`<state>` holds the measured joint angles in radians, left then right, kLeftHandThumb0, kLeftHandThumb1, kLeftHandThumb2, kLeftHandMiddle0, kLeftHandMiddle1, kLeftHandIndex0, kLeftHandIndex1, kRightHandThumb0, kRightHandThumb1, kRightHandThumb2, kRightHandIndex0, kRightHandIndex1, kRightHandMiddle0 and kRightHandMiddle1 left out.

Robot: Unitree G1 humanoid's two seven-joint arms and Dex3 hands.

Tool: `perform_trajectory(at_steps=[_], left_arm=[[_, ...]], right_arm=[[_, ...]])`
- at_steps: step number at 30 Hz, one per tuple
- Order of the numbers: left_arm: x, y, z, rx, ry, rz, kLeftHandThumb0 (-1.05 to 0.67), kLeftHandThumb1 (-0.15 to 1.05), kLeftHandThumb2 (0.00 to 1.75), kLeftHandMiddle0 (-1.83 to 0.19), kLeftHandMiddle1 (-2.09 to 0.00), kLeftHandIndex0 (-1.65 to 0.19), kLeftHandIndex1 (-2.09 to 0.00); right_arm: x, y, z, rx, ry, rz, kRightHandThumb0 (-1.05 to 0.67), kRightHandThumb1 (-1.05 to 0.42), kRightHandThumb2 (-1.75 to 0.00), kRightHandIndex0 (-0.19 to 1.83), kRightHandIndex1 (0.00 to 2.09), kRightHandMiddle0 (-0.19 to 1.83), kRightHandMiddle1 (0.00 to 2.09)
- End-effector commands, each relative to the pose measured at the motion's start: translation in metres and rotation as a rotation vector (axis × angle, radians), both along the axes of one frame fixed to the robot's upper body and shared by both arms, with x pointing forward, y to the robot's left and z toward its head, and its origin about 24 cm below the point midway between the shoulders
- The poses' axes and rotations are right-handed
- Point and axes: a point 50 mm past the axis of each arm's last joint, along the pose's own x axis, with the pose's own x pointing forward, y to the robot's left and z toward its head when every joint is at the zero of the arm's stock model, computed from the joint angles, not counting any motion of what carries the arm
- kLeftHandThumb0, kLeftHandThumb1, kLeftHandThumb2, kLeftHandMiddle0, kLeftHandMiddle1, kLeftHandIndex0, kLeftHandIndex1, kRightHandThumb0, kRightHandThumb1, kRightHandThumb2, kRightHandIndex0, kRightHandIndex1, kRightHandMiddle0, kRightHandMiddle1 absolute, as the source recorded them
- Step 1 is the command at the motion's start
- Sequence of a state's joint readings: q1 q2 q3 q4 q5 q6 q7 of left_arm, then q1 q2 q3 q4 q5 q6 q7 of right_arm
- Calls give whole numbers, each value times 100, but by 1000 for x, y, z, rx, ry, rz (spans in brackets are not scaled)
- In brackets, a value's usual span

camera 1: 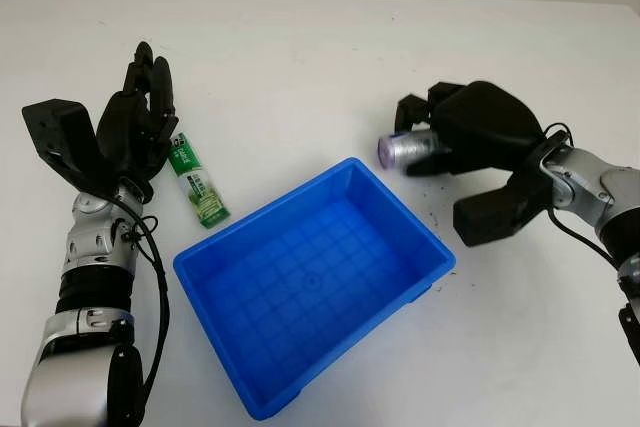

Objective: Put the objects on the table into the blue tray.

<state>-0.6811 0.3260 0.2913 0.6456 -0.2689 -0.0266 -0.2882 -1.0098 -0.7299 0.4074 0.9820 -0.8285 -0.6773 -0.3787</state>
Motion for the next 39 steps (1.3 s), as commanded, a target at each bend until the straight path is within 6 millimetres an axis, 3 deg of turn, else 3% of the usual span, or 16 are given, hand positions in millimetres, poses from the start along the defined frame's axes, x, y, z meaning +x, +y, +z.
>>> perform_trajectory(at_steps=[1,7,11,14,15,18,23,28,32,33,34,36,37,38,39], left_arm=[[2,1,9,14,-29,-5,-72,105,58,19,0,19,0],[2,0,8,17,-30,-6,-72,105,58,19,0,19,0],[2,-1,8,17,-33,-6,-72,105,59,19,0,19,0],[2,-2,9,18,-35,-6,-71,105,59,19,0,19,0],[2,-2,9,19,-35,-6,-71,105,59,19,0,19,0],[2,-3,10,24,-34,-2,-71,105,60,19,0,19,0],[3,-4,12,19,-31,0,-73,105,58,19,0,19,0],[3,-5,11,20,-37,-12,-71,105,60,19,0,19,0],[3,-6,10,12,-38,-9,-71,105,60,19,0,19,0],[3,-6,10,9,-38,-7,-70,105,60,19,0,19,0],[3,-6,10,8,-37,-5,-70,105,60,19,0,19,0],[2,-6,10,8,-36,-3,-70,105,60,19,0,19,0],[2,-6,9,7,-36,-3,-70,105,61,19,0,19,0],[2,-6,9,5,-36,-3,-70,105,61,19,0,19,0],[2,-7,9,4,-36,-3,-70,105,61,19,0,19,0]], right_arm=[[2,8,33,88,-94,31,-41,-105,-16,100,209,64,209],[-12,35,83,365,-75,213,-38,-105,-24,113,209,70,209],[-25,47,99,423,-18,303,-39,-105,-28,111,209,58,209],[-38,61,109,438,48,381,-40,-105,-28,112,209,62,209],[-43,64,110,437,74,400,-37,-105,-27,119,209,79,209],[-55,74,106,425,185,444,-34,-105,-27,132,209,98,209],[-77,91,91,345,399,467,-28,-105,-29,122,209,89,209],[-90,102,75,261,527,467,-27,-105,-26,137,209,95,209],[-91,101,69,209,631,441,-30,-105,-26,138,209,94,209],[-91,100,67,195,673,424,-32,-105,-25,133,209,89,209],[-92,99,66,165,703,401,-37,-105,-21,112,209,67,209],[-92,98,63,107,747,378,-45,-105,-15,48,205,21,204],[-93,98,62,62,768,385,-49,-105,-12,23,190,9,182],[-93,98,61,33,782,392,-55,-105,-11,4,138,5,117],[-93,97,60,2,794,397,-57,-105,-11,4,108,9,85]])
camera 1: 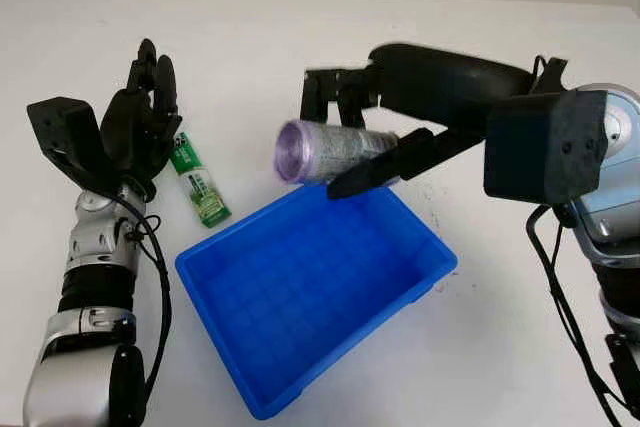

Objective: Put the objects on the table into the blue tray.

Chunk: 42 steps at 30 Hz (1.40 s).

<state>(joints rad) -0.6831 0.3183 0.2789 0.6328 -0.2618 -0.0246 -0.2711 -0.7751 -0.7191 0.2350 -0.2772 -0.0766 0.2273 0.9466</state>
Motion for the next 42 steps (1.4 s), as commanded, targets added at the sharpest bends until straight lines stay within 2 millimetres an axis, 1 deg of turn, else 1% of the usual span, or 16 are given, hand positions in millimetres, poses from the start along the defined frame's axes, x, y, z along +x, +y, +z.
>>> perform_trajectory(at_steps=[1,2,3,5,7,8,11,15,18,21,23,25,28,32,37,42], left_arm=[[1,-2,7,-5,-32,-3,-69,105,61,19,0,19,0],[1,-3,7,-4,-31,-2,-69,105,61,19,0,19,0],[1,-3,7,-5,-31,-2,-69,105,61,19,0,19,0],[1,-3,6,-7,-29,-2,-69,105,61,19,0,19,0],[1,-3,6,-6,-26,-4,-69,105,61,19,0,19,0],[1,-2,5,-3,-24,-4,-70,105,61,19,0,19,0],[2,-2,4,0,-20,-4,-71,105,60,19,0,19,0],[2,-2,3,4,-22,-10,-71,105,60,19,0,19,0],[2,-1,3,11,-21,-10,-71,105,61,19,0,19,0],[2,-1,3,17,-21,-7,-72,105,60,19,0,19,0],[2,0,3,12,-21,-7,-72,105,59,19,0,19,0],[2,0,3,10,-21,-9,-72,105,59,19,0,19,0],[2,1,3,9,-21,-9,-71,105,60,19,0,19,0],[1,1,5,11,-27,-7,-71,105,60,19,0,19,0],[1,3,6,16,-27,-7,-70,105,61,19,0,19,0],[1,4,7,23,-28,-10,-71,105,61,19,0,19,0]], right_arm=[[-2,1,4,-53,-10,38,-61,-105,-11,-2,74,8,51],[-2,0,3,-65,1,50,-64,-105,-11,-5,51,5,32],[-1,-1,2,-72,17,61,-66,-105,-11,-9,36,1,20],[0,-2,1,-63,39,84,-70,-105,-9,-17,10,-12,6],[2,-3,2,-66,40,103,-73,-105,-8,-19,3,-17,1],[3,-4,3,-68,34,111,-83,-105,-28,-19,1,-18,1],[7,-8,7,-27,20,99,-96,-105,-65,-19,0,-19,0],[17,-15,17,114,-48,41,-102,-105,-84,-19,0,-19,0],[28,-25,21,340,-43,-17,-99,-105,-86,-19,0,-19,0],[45,-42,22,584,-45,-155,-97,-105,-85,-19,0,-19,0],[56,-55,17,741,-14,-254,-94,-105,-80,-19,0,-19,0],[66,-66,9,851,29,-359,-92,-105,-79,-19,0,-19,0],[80,-85,-5,929,82,-507,-88,-105,-80,-19,0,-19,0],[92,-99,-24,983,135,-643,-86,-105,-80,-19,0,-19,0],[92,-100,-49,983,158,-713,-85,-105,-83,-19,0,-19,0],[92,-97,-65,985,184,-765,-81,-105,-87,-19,0,-19,0]])
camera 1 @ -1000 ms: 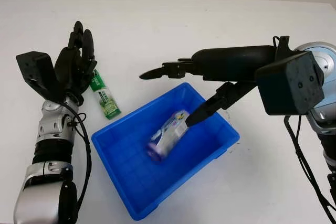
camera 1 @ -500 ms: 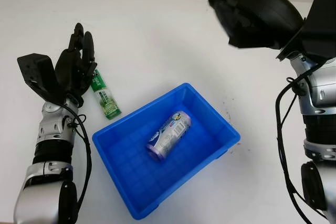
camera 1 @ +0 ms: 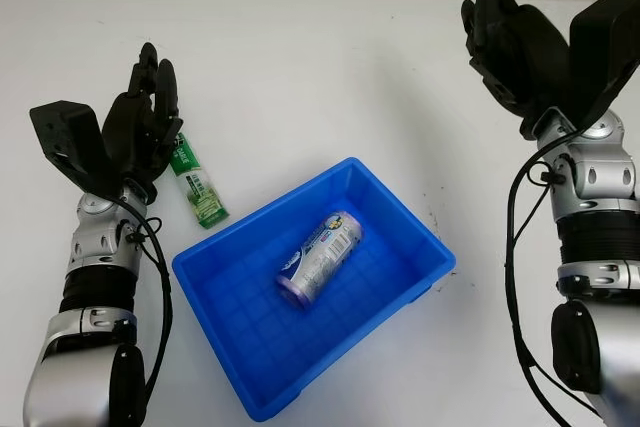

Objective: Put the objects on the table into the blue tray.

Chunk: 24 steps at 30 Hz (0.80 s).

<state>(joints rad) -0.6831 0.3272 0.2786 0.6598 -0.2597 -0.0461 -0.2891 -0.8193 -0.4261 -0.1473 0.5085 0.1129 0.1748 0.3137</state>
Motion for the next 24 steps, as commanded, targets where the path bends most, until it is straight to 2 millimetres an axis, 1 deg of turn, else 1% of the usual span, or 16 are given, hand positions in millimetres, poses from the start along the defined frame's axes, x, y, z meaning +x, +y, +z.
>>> perform_trajectory(at_steps=[1,5,12,14,16,18,20,21,22,23,24], left_arm=[[1,2,10,14,-28,-1,-71,105,60,19,0,19,0],[0,4,11,20,-21,7,-72,105,59,19,0,19,0],[-2,9,15,40,-37,-6,-73,105,58,19,0,19,0],[-4,12,20,62,-55,-20,-72,105,58,19,0,19,0],[-8,17,29,107,-81,-31,-69,105,59,18,-1,18,-1],[-13,26,44,201,-99,-71,-68,105,58,14,-4,14,-3],[-18,35,63,367,-114,-118,-65,105,51,7,-6,7,-7],[-22,38,74,465,-120,-138,-65,105,44,5,-7,5,-7],[-24,39,86,549,-126,-171,-59,105,32,1,-7,1,-8],[-27,40,98,671,-134,-191,-51,99,19,0,-7,-1,-8],[-29,40,109,795,-143,-201,-49,96,14,-2,-7,-2,-8]], right_arm=[[0,0,-9,17,22,-16,-81,-105,-88,-19,0,-19,0],[0,1,-20,54,51,-17,-80,-105,-89,-19,0,-19,0],[1,5,-26,97,51,-21,-80,-105,-89,-19,0,-19,0],[0,6,-27,106,46,-27,-80,-105,-88,-19,0,-19,0],[0,7,-28,111,44,-27,-80,-105,-87,-19,0,-19,0],[-1,8,-29,109,46,-23,-79,-105,-87,-19,0,-19,0],[-2,8,-29,105,51,-18,-79,-105,-88,-19,0,-19,0],[-2,8,-29,99,54,-13,-79,-105,-88,-19,0,-19,0],[-2,8,-29,96,58,-9,-79,-105,-88,-19,0,-19,0],[-3,8,-29,95,60,-7,-79,-105,-88,-19,0,-19,0],[-3,8,-29,96,60,-5,-79,-105,-88,-19,0,-19,0]])
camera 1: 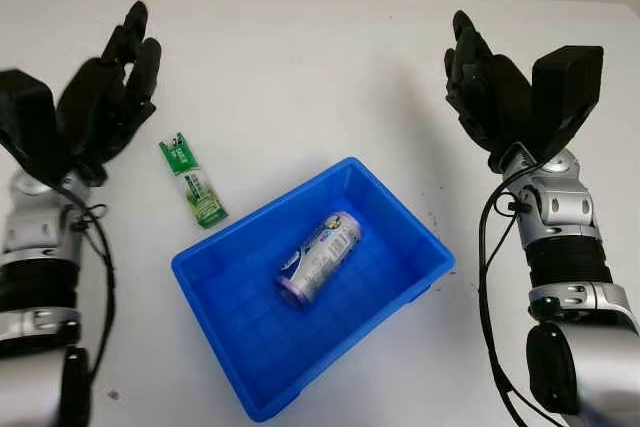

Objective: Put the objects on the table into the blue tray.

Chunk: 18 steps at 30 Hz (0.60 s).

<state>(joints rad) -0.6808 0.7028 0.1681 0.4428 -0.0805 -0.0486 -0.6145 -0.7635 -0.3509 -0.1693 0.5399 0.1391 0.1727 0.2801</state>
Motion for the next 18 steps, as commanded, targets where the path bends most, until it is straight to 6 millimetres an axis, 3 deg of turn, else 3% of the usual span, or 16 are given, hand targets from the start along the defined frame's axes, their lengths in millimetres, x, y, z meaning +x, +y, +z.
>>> perform_trajectory(at_steps=[1,4,9,14,18], left_arm=[[-6,-5,31,247,-66,-24,-47,93,10,-4,-7,-4,-9],[-15,-12,48,548,-99,-10,-45,87,5,-6,-7,-7,-9],[-23,-21,55,801,-161,-63,-30,82,4,-18,-9,-11,-9],[-24,-26,55,1187,-298,-140,-42,81,5,-14,-5,-13,-8],[-22,-27,55,1391,-419,-214,-47,81,5,-13,-4,-14,-7]], right_arm=[[-2,-2,6,-5,-23,4,-79,-105,-88,-19,0,-19,0],[-1,-2,5,-12,-22,4,-79,-105,-88,-19,0,-19,0],[0,-2,6,-16,-17,10,-78,-105,-86,-19,0,-19,0],[1,1,8,-20,-28,17,-78,-105,-85,-19,0,-19,0],[2,3,9,-16,-24,12,-78,-105,-85,-19,0,-19,0]])
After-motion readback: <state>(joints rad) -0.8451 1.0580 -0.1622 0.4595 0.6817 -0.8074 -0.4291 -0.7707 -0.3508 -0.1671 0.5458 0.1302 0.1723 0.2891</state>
